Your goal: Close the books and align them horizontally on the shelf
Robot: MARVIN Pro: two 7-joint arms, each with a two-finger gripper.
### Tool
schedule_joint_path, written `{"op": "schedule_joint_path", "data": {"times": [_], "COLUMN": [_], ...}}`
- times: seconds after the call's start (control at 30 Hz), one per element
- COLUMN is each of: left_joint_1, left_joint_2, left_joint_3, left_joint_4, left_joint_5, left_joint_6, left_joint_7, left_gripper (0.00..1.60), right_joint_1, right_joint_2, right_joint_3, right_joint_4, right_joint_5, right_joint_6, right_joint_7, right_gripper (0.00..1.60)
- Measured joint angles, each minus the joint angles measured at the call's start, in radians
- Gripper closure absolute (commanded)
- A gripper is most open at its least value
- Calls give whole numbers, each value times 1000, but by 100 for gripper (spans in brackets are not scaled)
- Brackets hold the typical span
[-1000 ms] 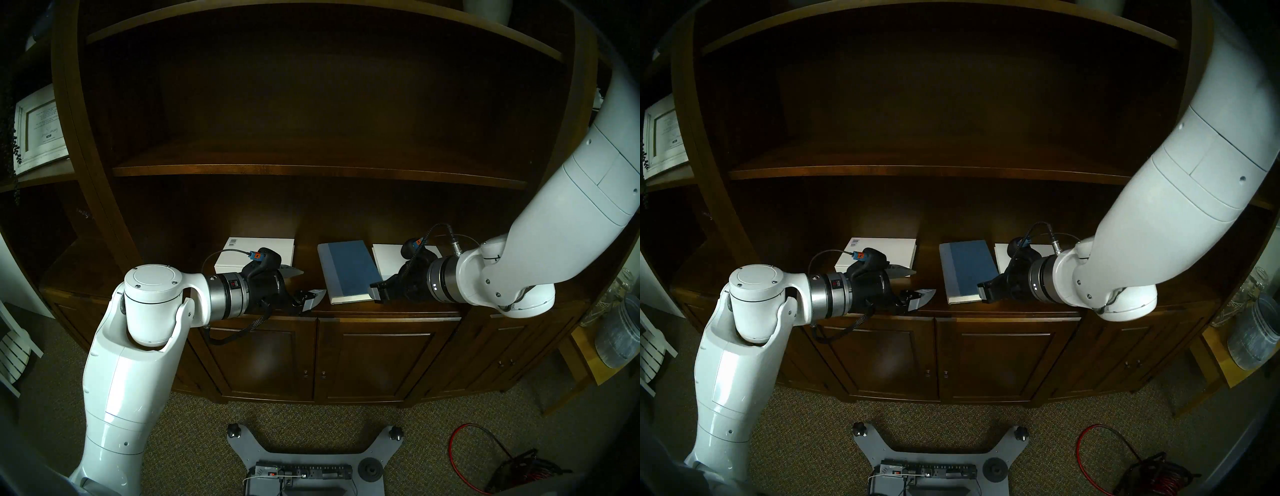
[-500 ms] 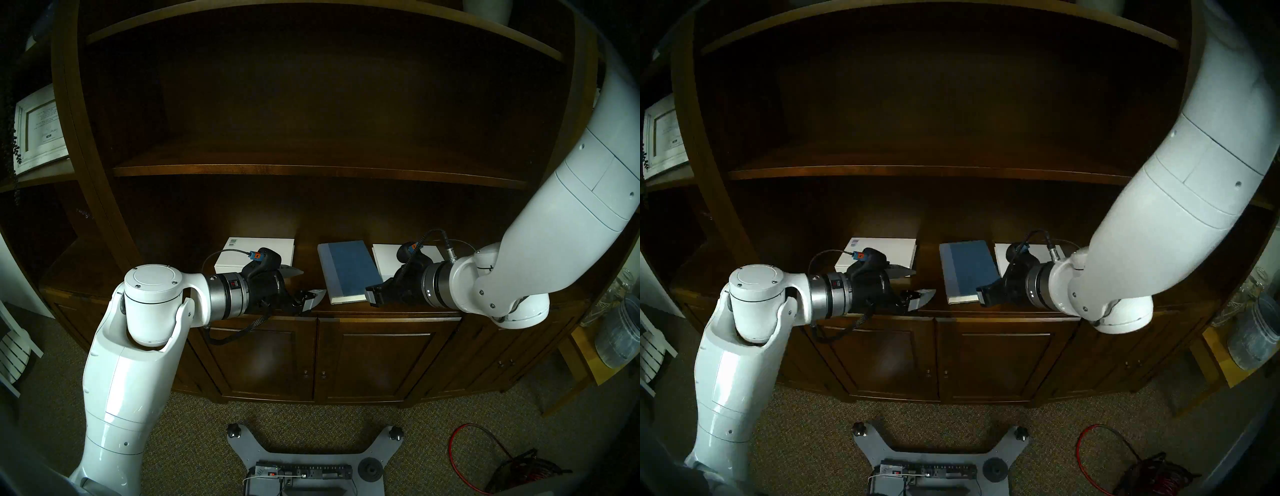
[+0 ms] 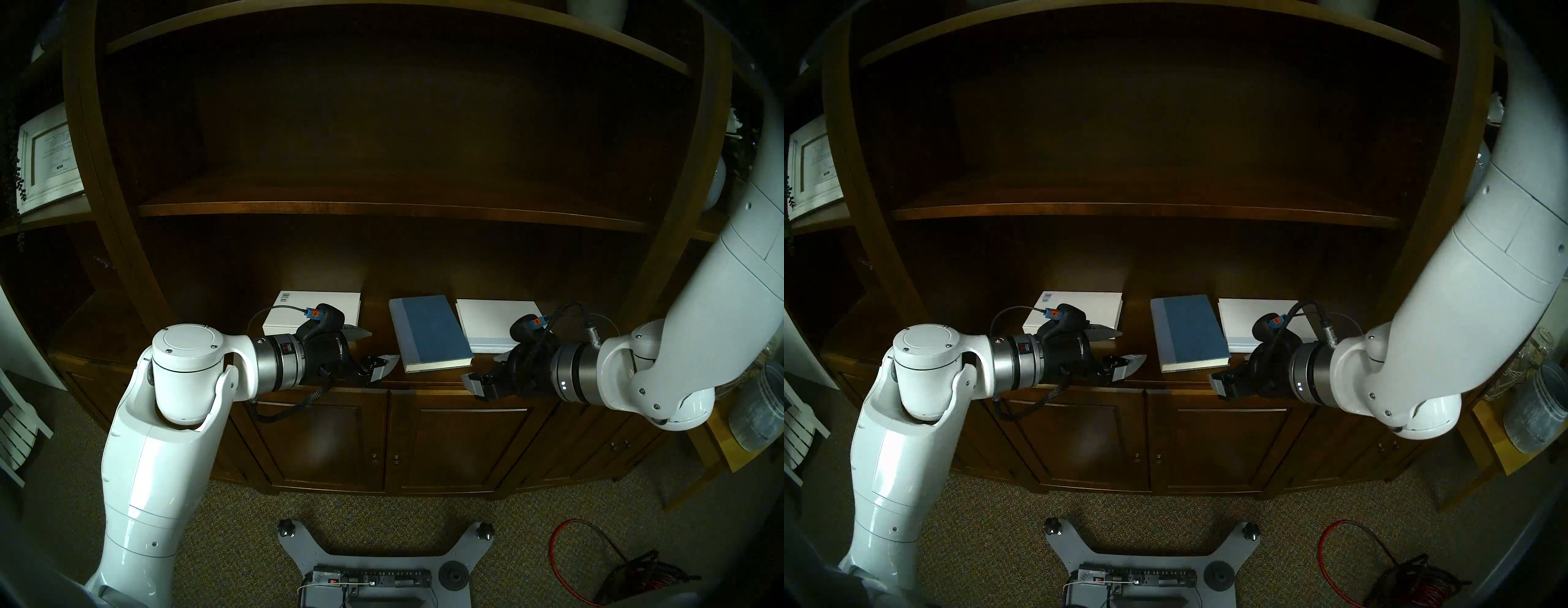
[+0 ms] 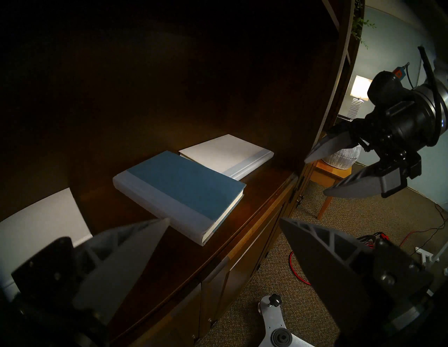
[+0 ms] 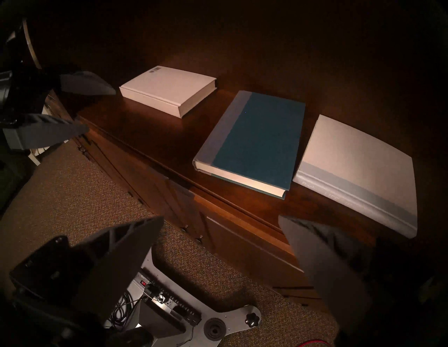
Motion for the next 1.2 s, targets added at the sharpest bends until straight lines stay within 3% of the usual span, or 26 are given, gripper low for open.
{"op": "schedule_joint_path", "data": {"times": [0.57,1.2], "left_joint_1": [-123,-268], "left_joint_2": [-37,-151], "left_joint_3": [93,146], "left_joint_4": [169,345], "left_joint_5": [77,158], "left_joint_6": [-15,-30], "left_joint_7": [69,171], "left_gripper": [0,0], "right_joint_1": [1,1], "right_joint_2": [11,13], "right_joint_3": [-13,-12], "right_joint_4": [6,10], "right_joint_5": [-19,-25], "right_joint_6": [-22,-21], "right_joint_7": [21,29], "right_gripper": [0,0]}}
